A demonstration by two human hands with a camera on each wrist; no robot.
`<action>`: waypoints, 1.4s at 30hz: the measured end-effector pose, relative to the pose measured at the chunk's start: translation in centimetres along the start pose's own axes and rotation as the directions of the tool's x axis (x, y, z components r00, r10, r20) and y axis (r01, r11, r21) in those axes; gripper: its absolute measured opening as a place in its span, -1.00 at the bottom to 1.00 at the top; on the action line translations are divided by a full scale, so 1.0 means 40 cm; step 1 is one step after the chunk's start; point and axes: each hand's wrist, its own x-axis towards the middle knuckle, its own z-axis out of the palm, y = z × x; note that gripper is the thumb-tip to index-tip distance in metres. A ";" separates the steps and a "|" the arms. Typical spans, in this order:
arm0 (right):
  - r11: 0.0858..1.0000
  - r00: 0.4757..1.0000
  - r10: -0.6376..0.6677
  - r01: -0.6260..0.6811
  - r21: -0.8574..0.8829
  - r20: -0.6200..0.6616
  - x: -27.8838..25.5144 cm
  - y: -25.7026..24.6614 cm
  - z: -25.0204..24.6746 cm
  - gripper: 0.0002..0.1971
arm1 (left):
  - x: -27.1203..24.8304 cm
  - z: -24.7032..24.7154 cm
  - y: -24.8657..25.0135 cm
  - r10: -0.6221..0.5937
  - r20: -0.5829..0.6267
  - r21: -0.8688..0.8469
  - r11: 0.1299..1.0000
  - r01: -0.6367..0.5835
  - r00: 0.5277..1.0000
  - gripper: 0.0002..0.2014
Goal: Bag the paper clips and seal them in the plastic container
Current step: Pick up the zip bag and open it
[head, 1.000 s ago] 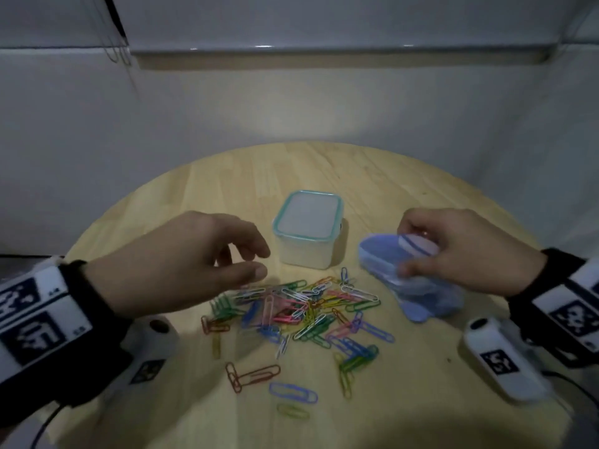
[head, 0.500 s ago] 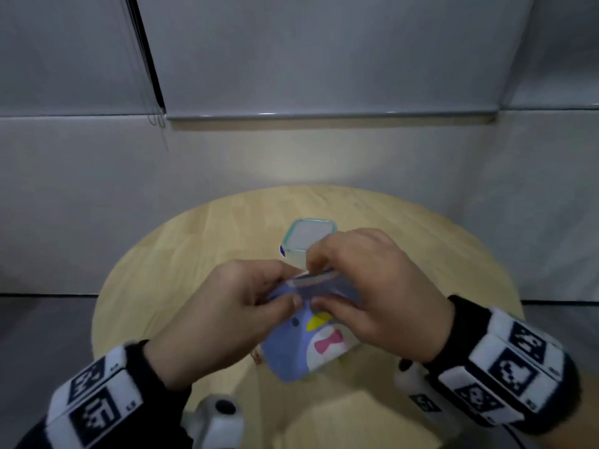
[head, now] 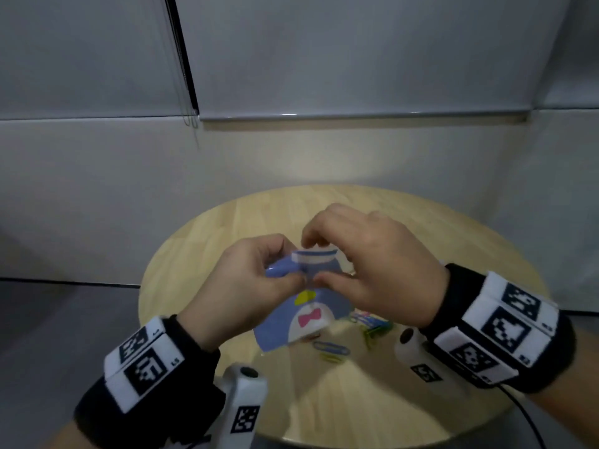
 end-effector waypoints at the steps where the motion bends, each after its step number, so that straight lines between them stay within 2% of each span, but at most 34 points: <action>1: 1.000 1.000 -0.018 0.018 -0.016 0.004 0.001 0.000 0.004 -0.79 | -0.003 -0.001 0.001 0.000 -0.004 0.023 1.000 0.000 1.000 -0.88; 3: 1.000 1.000 -0.024 0.024 -0.019 0.007 0.007 0.004 0.008 -0.90 | -0.005 -0.002 0.005 0.005 -0.032 0.065 0.998 -0.003 0.999 -0.91; 6: 0.995 0.998 0.059 -0.061 0.082 0.026 0.017 0.002 0.009 -0.94 | -0.001 -0.004 -0.005 0.004 -0.079 0.065 0.998 0.001 0.997 -0.90; 10: 0.934 0.976 0.145 -0.190 0.301 0.164 0.027 0.006 0.014 -0.91 | -0.001 -0.007 -0.014 0.075 -0.107 0.180 0.982 -0.055 0.991 -0.83; 12: 0.902 0.965 0.191 -0.244 0.356 0.179 0.032 0.014 0.017 -0.91 | -0.001 0.001 -0.015 0.153 -0.125 0.265 0.957 -0.116 0.980 -0.74; 15: 0.928 0.965 0.198 -0.241 0.284 0.174 0.033 0.017 0.021 -0.94 | 0.005 0.020 -0.004 0.247 -0.131 0.350 0.918 -0.189 0.960 -0.81; 20: 0.949 0.979 0.203 -0.204 0.239 0.030 0.023 0.011 0.025 -0.97 | 0.015 0.017 0.006 0.265 -0.195 0.310 0.930 -0.197 0.944 -0.71; 21: 0.949 0.977 0.209 -0.215 0.231 0.049 0.023 0.009 0.023 -0.97 | 0.015 0.017 0.006 0.285 -0.188 0.334 0.919 -0.212 0.940 -0.72; 23: 0.914 0.957 0.238 -0.278 0.294 0.166 0.029 0.011 0.021 -0.95 | 0.018 0.019 0.001 0.338 -0.164 0.411 0.878 -0.247 0.927 -0.79; 26: 0.732 0.877 0.267 -0.454 0.508 0.400 0.043 0.024 0.016 -0.88 | 0.024 0.013 -0.001 0.398 -0.110 0.473 0.827 -0.305 0.911 -0.71; 28: 0.611 0.846 0.223 -0.509 0.606 0.485 0.049 0.037 0.009 -0.82 | 0.026 -0.008 0.005 0.322 0.007 0.424 0.856 -0.294 0.947 -0.52; 30: 0.564 0.832 0.145 -0.514 0.647 0.535 0.054 0.050 0.003 -0.79 | 0.031 -0.040 0.017 0.155 0.157 0.324 0.925 -0.199 0.975 -0.34; 33: 0.577 0.801 0.018 -0.497 0.648 0.598 0.058 0.053 0.000 -0.85 | 0.056 -0.064 0.021 0.012 0.342 0.153 0.986 -0.069 0.940 -0.09; 35: 0.626 0.779 -0.010 -0.484 0.611 0.627 0.058 0.049 0.008 -0.81 | 0.070 -0.055 0.021 -0.031 0.413 0.112 0.994 -0.017 0.910 -0.09; 37: 0.656 0.793 0.020 -0.470 0.590 0.609 0.052 0.055 0.018 -0.74 | 0.077 -0.039 0.012 -0.047 0.364 0.186 0.982 -0.023 0.930 -0.36; 39: 0.657 0.836 0.067 -0.447 0.607 0.544 0.047 0.071 0.023 -0.78 | 0.084 -0.028 -0.002 -0.055 0.248 0.325 0.945 -0.030 0.967 -0.60; 40: 0.643 0.855 0.089 -0.442 0.625 0.512 0.045 0.082 0.025 -0.82 | 0.086 -0.026 -0.011 -0.062 0.204 0.357 0.934 -0.015 0.977 -0.62; 42: 0.605 0.867 0.115 -0.448 0.658 0.484 0.044 0.096 0.027 -0.92 | 0.085 -0.021 -0.026 -0.075 0.175 0.326 0.945 0.014 0.982 -0.50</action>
